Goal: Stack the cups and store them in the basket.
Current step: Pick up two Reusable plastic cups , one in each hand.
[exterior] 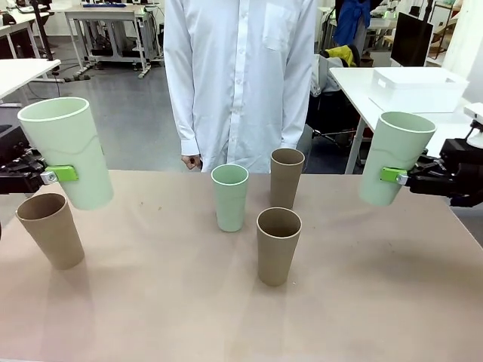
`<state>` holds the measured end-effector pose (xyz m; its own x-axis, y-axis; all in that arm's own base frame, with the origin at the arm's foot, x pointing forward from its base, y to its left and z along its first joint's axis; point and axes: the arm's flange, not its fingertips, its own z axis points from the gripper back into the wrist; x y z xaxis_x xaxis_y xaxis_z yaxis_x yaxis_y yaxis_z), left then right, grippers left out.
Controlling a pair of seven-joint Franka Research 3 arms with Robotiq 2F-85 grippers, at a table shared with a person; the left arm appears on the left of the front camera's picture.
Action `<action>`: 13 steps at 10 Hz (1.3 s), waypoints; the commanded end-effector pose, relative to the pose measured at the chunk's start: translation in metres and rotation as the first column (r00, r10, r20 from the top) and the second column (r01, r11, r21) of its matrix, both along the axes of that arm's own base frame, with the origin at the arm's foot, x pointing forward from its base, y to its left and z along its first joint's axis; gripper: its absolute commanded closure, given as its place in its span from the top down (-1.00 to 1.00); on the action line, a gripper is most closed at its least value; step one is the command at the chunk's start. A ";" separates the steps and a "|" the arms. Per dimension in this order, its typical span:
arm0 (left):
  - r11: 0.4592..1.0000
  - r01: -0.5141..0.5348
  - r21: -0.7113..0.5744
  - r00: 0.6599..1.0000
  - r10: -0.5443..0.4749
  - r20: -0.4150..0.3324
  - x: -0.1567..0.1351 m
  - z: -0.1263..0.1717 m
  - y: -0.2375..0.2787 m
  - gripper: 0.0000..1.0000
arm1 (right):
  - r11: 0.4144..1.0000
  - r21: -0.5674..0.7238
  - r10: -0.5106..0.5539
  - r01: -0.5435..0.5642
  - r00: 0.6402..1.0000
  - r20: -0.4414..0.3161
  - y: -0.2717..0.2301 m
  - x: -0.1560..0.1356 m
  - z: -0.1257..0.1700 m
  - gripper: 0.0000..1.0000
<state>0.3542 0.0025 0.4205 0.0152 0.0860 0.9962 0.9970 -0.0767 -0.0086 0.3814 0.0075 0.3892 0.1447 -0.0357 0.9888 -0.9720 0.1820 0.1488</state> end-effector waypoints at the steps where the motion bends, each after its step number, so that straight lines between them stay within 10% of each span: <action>1: 0.999 0.014 0.031 1.000 -0.015 0.020 -0.004 -0.006 -0.002 0.72 | 1.000 -0.019 -0.013 0.013 1.000 0.001 0.014 -0.038 -0.002 0.72; 11: 0.998 -0.054 0.032 0.997 0.052 0.054 -0.010 -0.038 -0.003 0.72 | 0.999 -0.042 -0.022 0.023 1.000 0.012 0.015 -0.047 -0.037 0.72; 13: 0.999 -0.041 0.034 0.999 0.040 0.026 -0.002 -0.037 0.002 0.72 | 0.998 -0.045 -0.041 0.040 0.999 -0.019 -0.006 0.006 -0.033 0.72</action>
<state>0.3530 0.0051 0.3821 -0.0132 0.0504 0.9986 0.9993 -0.0345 0.0150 0.3875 0.0014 0.3540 0.1604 0.0026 0.9871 -0.9616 0.2260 0.1557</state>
